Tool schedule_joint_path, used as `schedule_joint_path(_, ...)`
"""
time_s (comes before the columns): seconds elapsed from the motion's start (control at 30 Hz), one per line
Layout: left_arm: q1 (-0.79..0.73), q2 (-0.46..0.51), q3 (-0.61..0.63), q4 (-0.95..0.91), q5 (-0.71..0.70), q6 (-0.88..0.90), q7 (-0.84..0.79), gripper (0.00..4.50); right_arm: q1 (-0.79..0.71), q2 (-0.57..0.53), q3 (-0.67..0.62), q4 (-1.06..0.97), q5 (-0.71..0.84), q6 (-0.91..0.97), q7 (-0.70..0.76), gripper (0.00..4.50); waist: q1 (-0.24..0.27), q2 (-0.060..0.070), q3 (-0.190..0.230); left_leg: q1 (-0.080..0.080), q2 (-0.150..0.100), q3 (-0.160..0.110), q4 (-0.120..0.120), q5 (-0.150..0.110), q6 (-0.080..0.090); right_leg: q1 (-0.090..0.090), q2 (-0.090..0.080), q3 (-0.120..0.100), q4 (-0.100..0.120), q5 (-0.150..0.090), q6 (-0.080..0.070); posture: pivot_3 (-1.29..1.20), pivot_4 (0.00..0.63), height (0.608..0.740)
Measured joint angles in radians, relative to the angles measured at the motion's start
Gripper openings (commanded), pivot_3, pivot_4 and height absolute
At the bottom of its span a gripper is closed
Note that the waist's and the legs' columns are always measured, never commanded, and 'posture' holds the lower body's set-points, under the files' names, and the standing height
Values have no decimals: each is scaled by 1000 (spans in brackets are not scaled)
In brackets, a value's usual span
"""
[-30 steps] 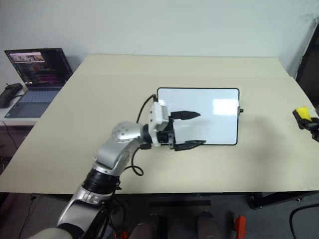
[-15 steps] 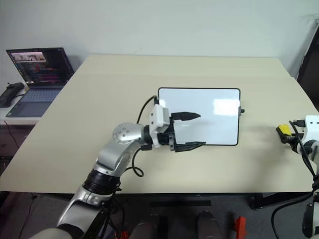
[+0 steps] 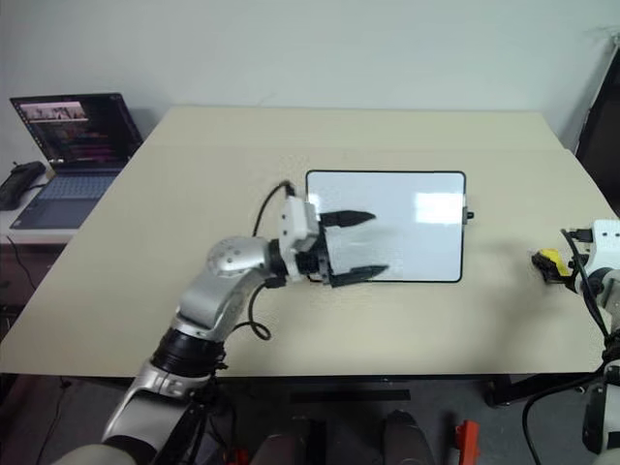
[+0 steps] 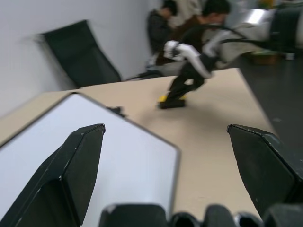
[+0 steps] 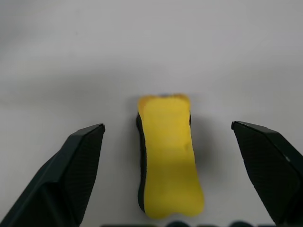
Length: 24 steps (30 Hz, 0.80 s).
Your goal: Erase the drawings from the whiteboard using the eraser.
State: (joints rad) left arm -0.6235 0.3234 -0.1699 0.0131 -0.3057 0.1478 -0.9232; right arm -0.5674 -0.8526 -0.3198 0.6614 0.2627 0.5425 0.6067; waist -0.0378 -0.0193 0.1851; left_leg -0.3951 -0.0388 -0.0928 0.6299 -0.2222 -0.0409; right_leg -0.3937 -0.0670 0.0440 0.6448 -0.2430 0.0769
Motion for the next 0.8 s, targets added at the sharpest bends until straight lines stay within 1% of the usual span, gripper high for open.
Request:
schedule_joint_path(0.07,-17,14,86,26,-5,-2,69,4500,10,-1,-33,-109,34,15,3,4485,-1,0,0,0,0,-1,0,0,0,0,0,0,0,0,0,0,150,740)
schedule_joint_path(0.13,-36,34,244,60,-41,37,211,4500,57,69,-91,-292,80,-56,-1,4485,-6,-2,0,0,2,-3,0,0,0,0,1,-2,0,-1,2,0,150,740)
schedule_joint_path(0.2,-53,82,344,103,-37,47,308,4500,99,147,-98,-370,94,-128,-21,4485,-11,-3,0,0,2,-4,0,0,0,1,2,-3,0,-3,5,0,150,740)
schedule_joint_path(0.23,-49,112,368,118,-15,38,336,4500,123,186,-98,-377,93,-158,-36,4485,-10,-3,0,1,0,-4,0,0,0,2,0,-3,0,-2,4,0,150,740)
schedule_joint_path(0.27,-38,133,374,128,12,27,354,4500,140,219,-98,-371,92,-180,-52,4485,-8,-3,0,1,-1,-3,0,0,0,2,-2,-3,0,0,1,0,150,740)
schedule_joint_path(0.33,-18,151,369,163,66,7,390,4500,159,274,-97,-347,89,-224,-83,4485,3,-2,1,0,-4,-3,0,0,0,2,-4,-2,0,0,2,0,150,740)
schedule_joint_path(0.47,-3,126,320,325,225,-104,550,4500,158,335,-88,-330,70,-341,-129,4485,20,-2,1,1,-4,-5,0,0,0,3,-4,-4,0,1,3,0,150,740)
schedule_joint_path(0.53,7,96,306,380,260,-156,600,4500,162,354,-82,-320,65,-386,-132,4485,20,-2,1,1,-4,-5,0,0,0,3,-4,-5,-1,1,2,0,150,740)
schedule_joint_path(0.63,40,17,280,430,286,-243,656,4500,183,410,-60,-284,51,-445,-141,4485,19,-2,1,1,-4,-5,0,0,0,3,-4,-4,0,1,2,0,150,740)
schedule_joint_path(0.8,101,-49,254,497,305,-344,709,4500,207,462,-43,-243,27,-520,-202,4485,8,-2,1,1,-4,-4,0,0,0,1,-4,-3,0,1,2,0,150,740)
